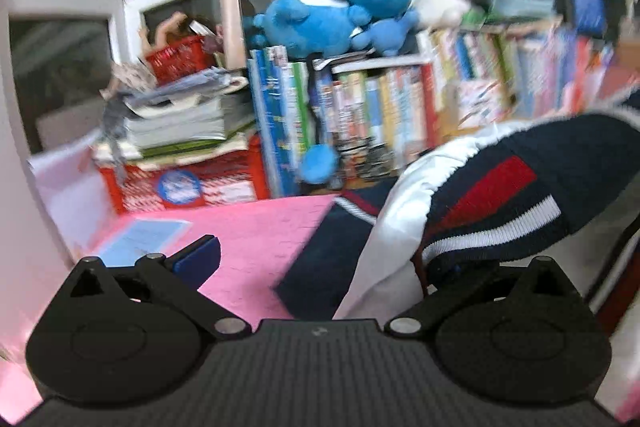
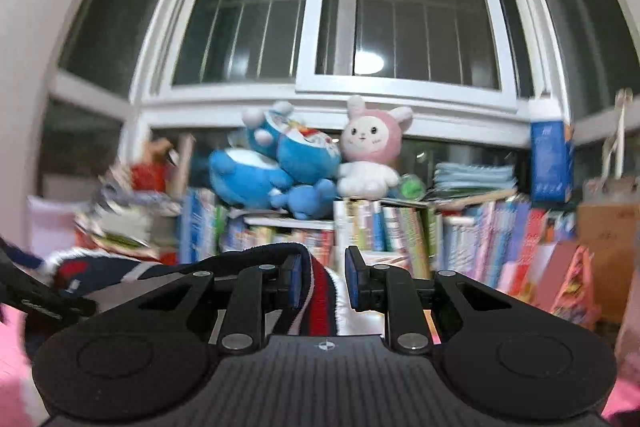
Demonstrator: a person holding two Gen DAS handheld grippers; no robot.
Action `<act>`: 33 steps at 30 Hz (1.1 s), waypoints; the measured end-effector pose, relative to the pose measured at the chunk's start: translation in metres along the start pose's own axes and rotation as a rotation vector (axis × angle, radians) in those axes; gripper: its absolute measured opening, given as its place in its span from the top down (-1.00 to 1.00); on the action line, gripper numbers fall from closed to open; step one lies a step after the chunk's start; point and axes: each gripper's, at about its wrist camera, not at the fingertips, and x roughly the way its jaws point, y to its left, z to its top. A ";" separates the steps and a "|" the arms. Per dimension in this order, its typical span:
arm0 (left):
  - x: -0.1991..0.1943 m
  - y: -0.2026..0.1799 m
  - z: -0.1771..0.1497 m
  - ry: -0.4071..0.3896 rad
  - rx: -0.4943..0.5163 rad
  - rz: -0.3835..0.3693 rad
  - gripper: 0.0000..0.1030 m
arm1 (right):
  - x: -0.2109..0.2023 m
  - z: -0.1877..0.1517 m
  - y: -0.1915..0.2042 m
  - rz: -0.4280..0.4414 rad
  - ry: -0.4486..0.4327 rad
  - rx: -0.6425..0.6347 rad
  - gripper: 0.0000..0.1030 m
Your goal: Fold clothes
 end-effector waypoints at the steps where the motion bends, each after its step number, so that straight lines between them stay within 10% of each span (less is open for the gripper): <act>1: -0.004 0.002 0.000 0.006 -0.016 -0.033 -1.00 | -0.005 0.001 -0.009 0.043 0.033 0.041 0.55; 5: 0.014 -0.008 -0.017 0.075 0.046 0.018 -1.00 | -0.015 -0.013 -0.034 0.181 0.254 0.063 0.50; 10: 0.051 -0.018 -0.045 0.227 0.067 0.059 -1.00 | -0.018 -0.066 -0.004 0.333 0.598 -0.235 0.00; 14: 0.049 -0.018 -0.049 0.234 0.061 0.039 -1.00 | -0.019 -0.075 0.029 0.597 0.577 -0.298 -0.38; 18: 0.030 -0.015 -0.055 0.207 0.098 0.007 -1.00 | 0.044 -0.087 0.048 0.621 0.592 -0.284 -0.32; 22: 0.005 -0.012 -0.078 0.221 0.136 -0.108 -1.00 | 0.114 -0.113 0.042 0.654 0.784 -0.116 -0.19; 27: 0.005 -0.029 -0.110 0.276 0.209 -0.179 -1.00 | 0.094 -0.131 0.055 0.637 0.796 -0.171 -0.34; 29: 0.014 -0.036 -0.118 0.303 0.206 -0.171 -1.00 | 0.081 -0.135 0.061 0.621 0.782 -0.202 -0.23; 31: 0.019 -0.037 -0.120 0.289 0.168 -0.174 -1.00 | 0.070 -0.131 0.065 0.595 0.768 -0.195 0.73; 33: 0.026 -0.038 -0.119 0.271 0.155 -0.163 -1.00 | 0.068 -0.127 0.070 0.572 0.770 -0.181 0.83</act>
